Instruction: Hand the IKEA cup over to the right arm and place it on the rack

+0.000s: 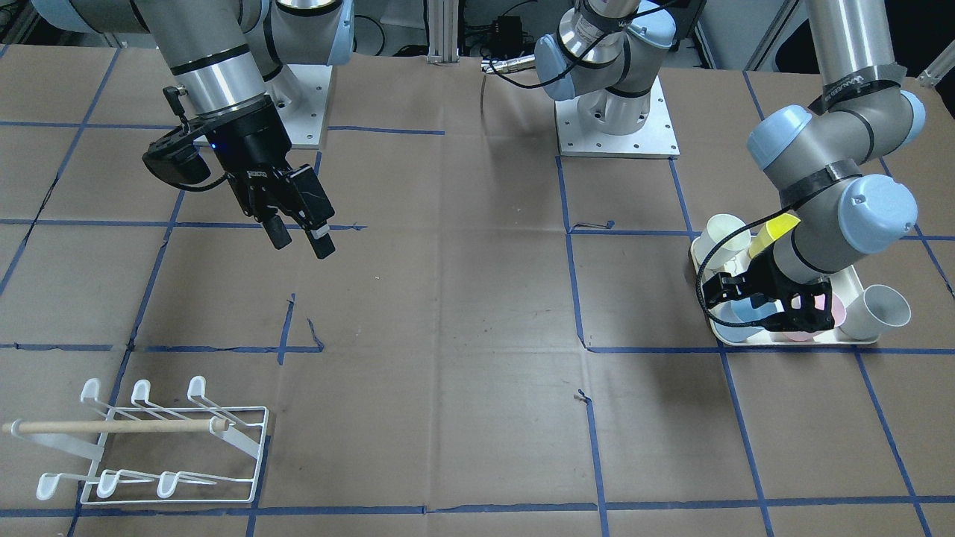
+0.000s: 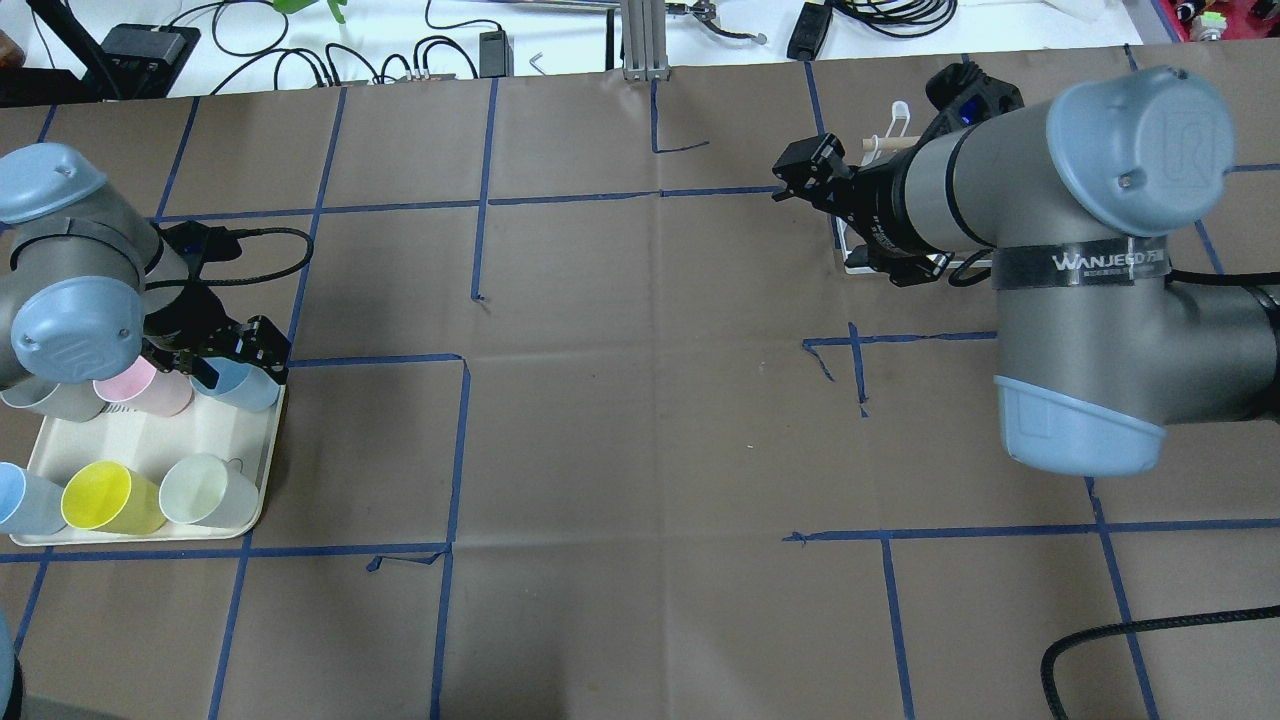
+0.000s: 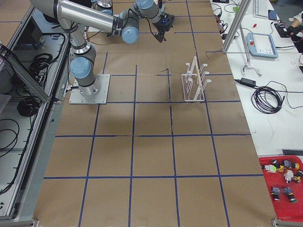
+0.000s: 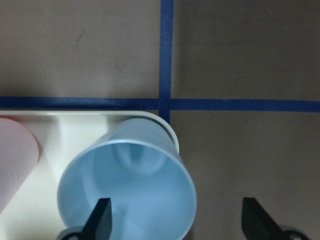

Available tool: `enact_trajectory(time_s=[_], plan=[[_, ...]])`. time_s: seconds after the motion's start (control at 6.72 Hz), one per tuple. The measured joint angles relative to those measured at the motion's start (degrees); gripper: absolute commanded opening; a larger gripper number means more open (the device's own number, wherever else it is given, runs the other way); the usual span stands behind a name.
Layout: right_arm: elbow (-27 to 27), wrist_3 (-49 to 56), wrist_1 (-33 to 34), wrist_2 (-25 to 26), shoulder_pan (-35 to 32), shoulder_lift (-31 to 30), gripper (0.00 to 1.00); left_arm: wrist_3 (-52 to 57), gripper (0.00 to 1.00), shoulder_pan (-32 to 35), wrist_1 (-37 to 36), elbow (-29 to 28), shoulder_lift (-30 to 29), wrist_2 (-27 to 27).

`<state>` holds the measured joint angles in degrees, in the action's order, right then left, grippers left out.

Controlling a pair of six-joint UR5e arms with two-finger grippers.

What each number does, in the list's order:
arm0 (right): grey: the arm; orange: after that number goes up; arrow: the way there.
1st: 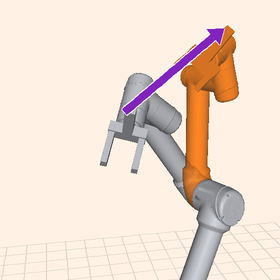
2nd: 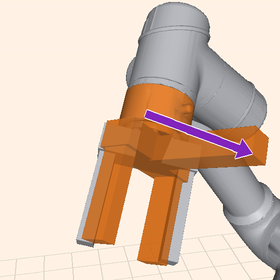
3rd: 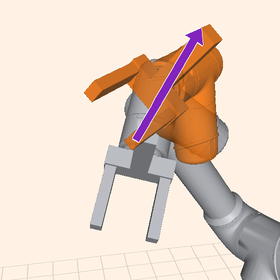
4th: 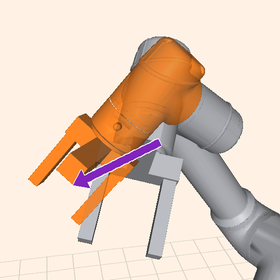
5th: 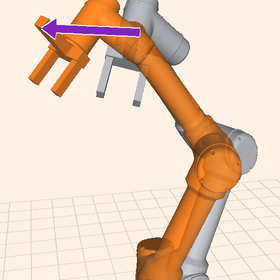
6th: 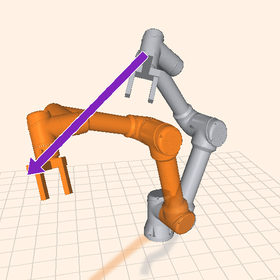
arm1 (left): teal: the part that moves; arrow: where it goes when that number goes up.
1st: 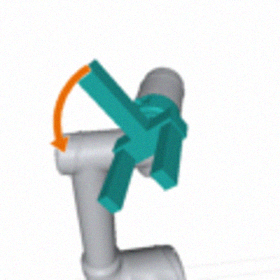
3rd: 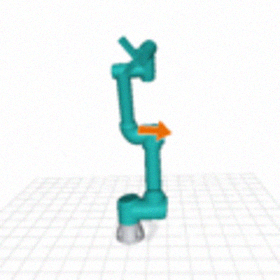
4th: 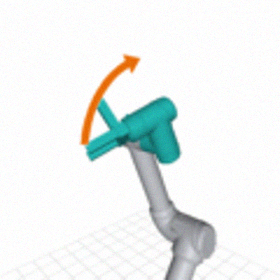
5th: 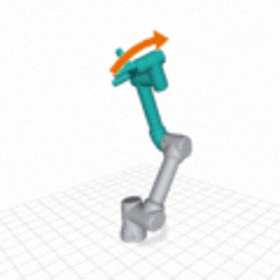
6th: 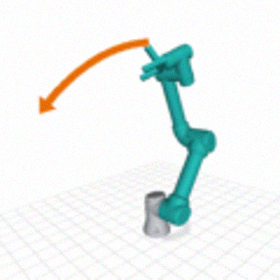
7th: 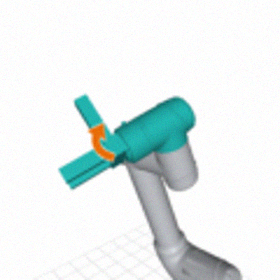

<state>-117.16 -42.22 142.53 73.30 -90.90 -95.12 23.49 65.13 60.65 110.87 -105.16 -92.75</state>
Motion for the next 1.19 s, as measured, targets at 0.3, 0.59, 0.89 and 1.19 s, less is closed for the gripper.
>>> enact_trajectory(time_s=[0.3,0.59,0.89,1.19], plan=[[0.23,-0.35,5.37,-0.13,2.00,0.26,1.00,0.05,0.00,-0.06,0.05,-0.22,-0.02,-0.06],[-0.27,-0.42,9.00,-1.29,4.56,0.76,1.00,-0.44,0.00,-0.02,0.13,-0.83,0.71,-0.06],[-0.65,-0.49,9.55,-1.86,5.21,2.21,1.00,-0.91,0.00,0.35,1.64,-2.96,3.11,0.00],[-0.61,-0.56,9.73,-1.92,5.34,3.64,1.00,-0.96,0.00,1.22,10.39,-9.93,5.64,0.07]])
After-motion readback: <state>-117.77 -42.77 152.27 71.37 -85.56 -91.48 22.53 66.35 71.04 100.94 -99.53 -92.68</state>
